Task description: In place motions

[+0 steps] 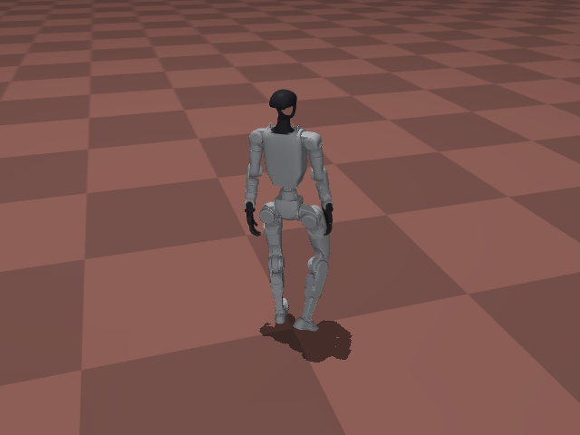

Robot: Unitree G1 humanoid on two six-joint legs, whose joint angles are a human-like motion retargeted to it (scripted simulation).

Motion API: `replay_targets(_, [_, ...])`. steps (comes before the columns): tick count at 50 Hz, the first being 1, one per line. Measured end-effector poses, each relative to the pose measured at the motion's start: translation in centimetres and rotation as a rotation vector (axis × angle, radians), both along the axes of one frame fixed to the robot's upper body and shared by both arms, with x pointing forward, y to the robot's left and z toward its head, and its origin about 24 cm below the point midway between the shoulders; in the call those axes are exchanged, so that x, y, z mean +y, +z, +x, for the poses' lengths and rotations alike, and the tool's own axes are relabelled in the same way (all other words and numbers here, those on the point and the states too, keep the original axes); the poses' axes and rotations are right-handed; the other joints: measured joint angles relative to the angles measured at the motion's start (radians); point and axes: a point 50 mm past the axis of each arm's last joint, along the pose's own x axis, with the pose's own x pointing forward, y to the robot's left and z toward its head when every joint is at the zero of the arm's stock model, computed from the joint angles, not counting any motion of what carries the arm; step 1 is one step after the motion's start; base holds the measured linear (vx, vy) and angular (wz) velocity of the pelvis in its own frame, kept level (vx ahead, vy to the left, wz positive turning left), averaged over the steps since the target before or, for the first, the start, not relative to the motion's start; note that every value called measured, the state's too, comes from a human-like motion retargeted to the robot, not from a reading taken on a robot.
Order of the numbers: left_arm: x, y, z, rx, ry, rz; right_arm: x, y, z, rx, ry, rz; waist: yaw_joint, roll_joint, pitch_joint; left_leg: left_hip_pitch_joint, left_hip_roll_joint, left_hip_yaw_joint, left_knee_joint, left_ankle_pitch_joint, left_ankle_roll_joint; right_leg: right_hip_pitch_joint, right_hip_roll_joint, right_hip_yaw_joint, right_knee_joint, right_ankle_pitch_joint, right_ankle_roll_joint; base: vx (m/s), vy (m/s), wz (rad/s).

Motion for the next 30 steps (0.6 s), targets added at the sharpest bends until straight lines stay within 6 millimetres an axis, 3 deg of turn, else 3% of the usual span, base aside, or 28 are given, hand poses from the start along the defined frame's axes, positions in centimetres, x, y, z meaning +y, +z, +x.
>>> replay_targets(4, [0.6, -0.1, 1.4, -0.026, 0.003, 0.007, -2.2, 0.1, -4.7, 0.171, -0.222, -0.032, -0.108, 0.028, 0.054, 0.009, 0.015, -0.051, 0.018, 0.006, 0.027, -0.167, 0.026, 0.065, 0.07, 0.019, 0.046, 0.08, 0.07, 1.04])
replay_targets(8, [1.7, -0.4, 3.8, -0.087, -0.079, 0.033, -3.9, 0.5, -8.4, 0.223, -0.424, -0.065, -0.196, 0.014, 0.137, 0.034, 0.001, -0.087, 0.04, 0.006, 0.047, -0.309, -0.047, 0.055, -0.145, 0.093, 0.037, -0.02, 0.0, 0.88])
replay_targets(13, [3.0, -0.4, 7.2, -0.177, -0.136, 0.053, -5.0, 1.2, -12.1, 0.311, -0.488, -0.16, -0.296, 0.006, 0.231, 0.087, 0.008, -0.123, 0.035, 0.011, 0.06, -0.49, -0.091, 0.107, -0.418, 0.078, 0.027, -0.05, 0.03, 0.46])
replay_targets(17, [3.4, -0.4, 9.2, -0.232, -0.133, 0.066, -4.6, 1.7, -14.2, 0.41, -0.485, -0.178, -0.351, 0.018, 0.267, 0.097, 0.043, -0.133, 0.03, 0.028, 0.065, -0.611, -0.087, 0.149, -0.461, 0.053, 0.009, -0.01, 0.01, 0.11])
replay_targets(20, [3.2, -0.3, 10.8, -0.282, -0.133, 0.071, -3.5, 1.5, -14.6, 0.426, -0.511, -0.148, -0.362, 0.026, 0.271, 0.075, 0.055, -0.146, 0.047, 0.035, 0.069, -0.639, -0.091, 0.136, -0.407, 0.063, -0.011, -0.01, 0.01, 0.12])
replay_targets(23, [2.8, -0.3, 12.0, -0.325, -0.141, 0.057, -2.5, 1.1, -13.8, 0.394, -0.527, -0.088, -0.359, 0.021, 0.267, 0.065, 0.054, -0.149, 0.053, 0.042, 0.059, -0.597, -0.088, 0.122, -0.346, 0.084, -0.011, 0.0, 0.0, 0.0])
replay_targets(28, [1.9, -0.5, 11.8, -0.341, -0.171, 0.024, -1.8, 0.4, -11.3, 0.317, -0.46, -0.032, -0.345, 0.0, 0.219, 0.066, 0.023, -0.138, 0.035, 0.057, 0.044, -0.412, -0.062, 0.101, -0.33, 0.125, 0.04, 0.09, 0.04, -0.15])
replay_targets(30, [1.8, -0.5, 11.8, -0.34, -0.189, 0.018, -1.7, 0.1, -8.9, 0.255, -0.418, -0.011, -0.311, -0.022, 0.207, 0.061, -0.003, -0.11, 0.043, 0.051, 0.043, -0.33, -0.047, 0.105, -0.327, 0.134, 0.059, 0.06, 0.03, -0.42])
